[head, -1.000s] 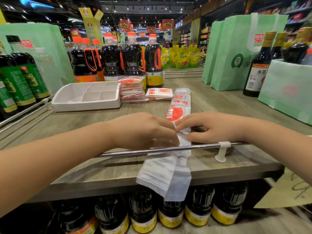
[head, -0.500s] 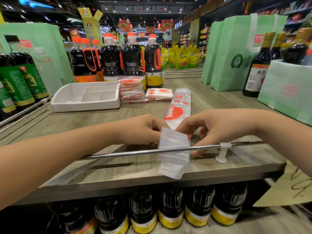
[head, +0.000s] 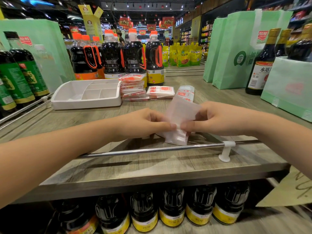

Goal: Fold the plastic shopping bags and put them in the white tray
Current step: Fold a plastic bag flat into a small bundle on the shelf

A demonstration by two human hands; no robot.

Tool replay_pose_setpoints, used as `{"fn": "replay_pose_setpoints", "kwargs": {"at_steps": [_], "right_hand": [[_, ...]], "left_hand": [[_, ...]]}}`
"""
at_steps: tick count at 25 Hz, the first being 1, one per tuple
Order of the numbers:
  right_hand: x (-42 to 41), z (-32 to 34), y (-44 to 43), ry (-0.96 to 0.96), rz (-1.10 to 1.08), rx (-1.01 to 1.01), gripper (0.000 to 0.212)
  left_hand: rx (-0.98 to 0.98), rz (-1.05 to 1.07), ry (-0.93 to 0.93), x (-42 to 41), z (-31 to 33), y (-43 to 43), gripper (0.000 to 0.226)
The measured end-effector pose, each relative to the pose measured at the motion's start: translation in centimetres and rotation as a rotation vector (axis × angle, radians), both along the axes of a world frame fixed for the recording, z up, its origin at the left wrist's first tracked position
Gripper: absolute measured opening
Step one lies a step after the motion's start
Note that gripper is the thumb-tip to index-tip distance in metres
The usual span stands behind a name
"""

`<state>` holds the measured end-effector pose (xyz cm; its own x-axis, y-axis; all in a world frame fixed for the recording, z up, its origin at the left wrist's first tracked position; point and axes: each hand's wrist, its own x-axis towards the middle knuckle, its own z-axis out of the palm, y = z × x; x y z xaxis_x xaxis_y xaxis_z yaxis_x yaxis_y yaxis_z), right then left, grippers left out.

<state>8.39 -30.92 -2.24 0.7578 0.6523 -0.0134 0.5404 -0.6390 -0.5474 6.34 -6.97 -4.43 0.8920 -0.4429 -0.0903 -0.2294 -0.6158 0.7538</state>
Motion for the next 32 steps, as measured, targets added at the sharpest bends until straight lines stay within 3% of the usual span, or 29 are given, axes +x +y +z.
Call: {"fn": "replay_pose_setpoints", "kwargs": {"at_steps": [2, 5, 8, 11, 14, 17, 20, 24, 28, 32], "right_hand": [[0.2, -0.4, 0.1, -0.009, -0.049, -0.034, 0.039], [0.1, -0.6, 0.7, -0.003, -0.111, -0.06, 0.039], [0.2, -0.8, 1.3, -0.017, -0.15, -0.081, 0.03], [0.0, -0.7, 1.5, -0.003, -0.182, -0.055, 0.019], [-0.1, -0.6, 1.3, 0.052, -0.216, 0.0, 0.021], [-0.2, -0.6, 1.1, 0.15, -0.173, 0.079, 0.023], [-0.4, -0.4, 0.7, 0.227, -0.057, 0.153, 0.026], [-0.9, -0.2, 0.3, 0.29, -0.004, 0.137, 0.022], [-0.9, -0.4, 0.7, 0.166, -0.082, 0.029, 0.02], [-0.8, -0.8, 1.3, -0.034, -0.179, -0.112, 0.037]], "left_hand": [[0.052, 0.005, 0.019, 0.1, 0.1, 0.0, 0.038], [0.09, 0.019, -0.061, 0.2, -0.1, 0.0, 0.027], [0.065, 0.051, -0.126, 0.3, -0.4, 0.0, 0.039], [-0.005, 0.091, -0.036, 0.4, 0.0, 0.7, 0.046], [-0.072, -0.011, 0.098, 0.2, 0.5, 1.7, 0.043], [-0.076, -0.104, 0.149, -0.2, 0.8, 1.8, 0.041], [-0.049, -0.148, 0.099, -0.5, 1.0, 1.7, 0.019], [0.048, -0.126, 0.045, -0.8, 0.8, 1.8, 0.027], [0.143, -0.051, -0.034, -0.9, 0.7, 0.7, 0.031], [0.226, 0.059, -0.176, 0.0, -0.2, 0.3, 0.049]]}}
